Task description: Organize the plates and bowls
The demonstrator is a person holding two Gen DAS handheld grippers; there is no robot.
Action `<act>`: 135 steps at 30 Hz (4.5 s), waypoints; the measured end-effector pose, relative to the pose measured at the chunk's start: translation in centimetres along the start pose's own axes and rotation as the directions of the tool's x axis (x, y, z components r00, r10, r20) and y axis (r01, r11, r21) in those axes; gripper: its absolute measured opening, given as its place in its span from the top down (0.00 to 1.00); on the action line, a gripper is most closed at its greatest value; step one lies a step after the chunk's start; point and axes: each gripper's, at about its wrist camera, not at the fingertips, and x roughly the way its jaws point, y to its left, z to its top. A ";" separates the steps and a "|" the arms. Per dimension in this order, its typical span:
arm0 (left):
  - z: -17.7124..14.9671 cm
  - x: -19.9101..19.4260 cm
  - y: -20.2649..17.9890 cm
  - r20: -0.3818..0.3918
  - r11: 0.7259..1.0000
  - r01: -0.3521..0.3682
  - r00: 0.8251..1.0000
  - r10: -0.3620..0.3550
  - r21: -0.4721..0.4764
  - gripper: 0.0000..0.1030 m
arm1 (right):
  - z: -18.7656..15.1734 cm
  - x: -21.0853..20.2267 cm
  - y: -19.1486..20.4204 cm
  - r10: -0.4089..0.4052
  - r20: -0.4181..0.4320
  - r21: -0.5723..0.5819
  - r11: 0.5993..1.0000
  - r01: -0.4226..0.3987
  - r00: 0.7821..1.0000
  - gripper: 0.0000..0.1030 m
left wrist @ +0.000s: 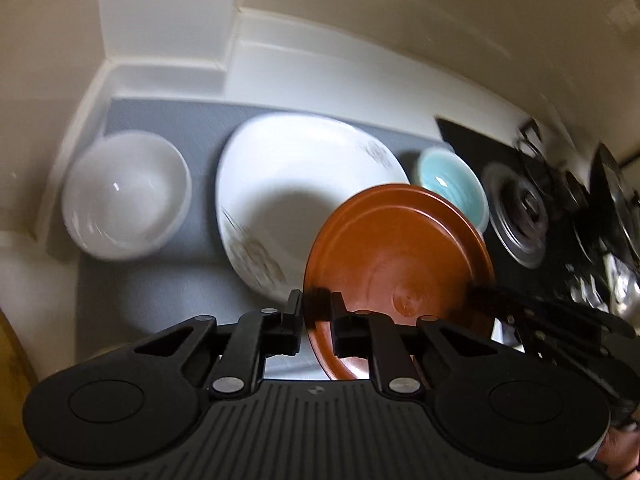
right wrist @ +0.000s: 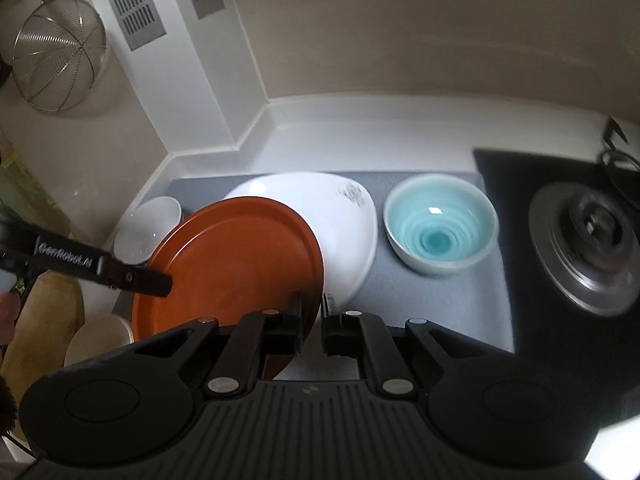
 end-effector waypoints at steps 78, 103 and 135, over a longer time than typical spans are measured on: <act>-4.5 -0.2 18.3 0.025 0.905 -0.029 0.999 0.044 -0.423 0.86 | 1.4 16.2 15.2 0.210 -0.256 -0.210 0.941 -0.267 0.944 0.73; 2.8 -0.8 -0.3 0.026 0.995 0.066 0.998 -0.065 -0.079 0.86 | 4.3 2.8 0.9 0.073 0.056 0.027 0.997 -0.075 0.996 0.79; 9.1 13.0 -13.6 -0.208 0.986 0.019 0.978 0.016 0.166 0.85 | 3.1 6.2 -14.4 -0.073 0.030 0.211 0.975 0.065 0.997 0.80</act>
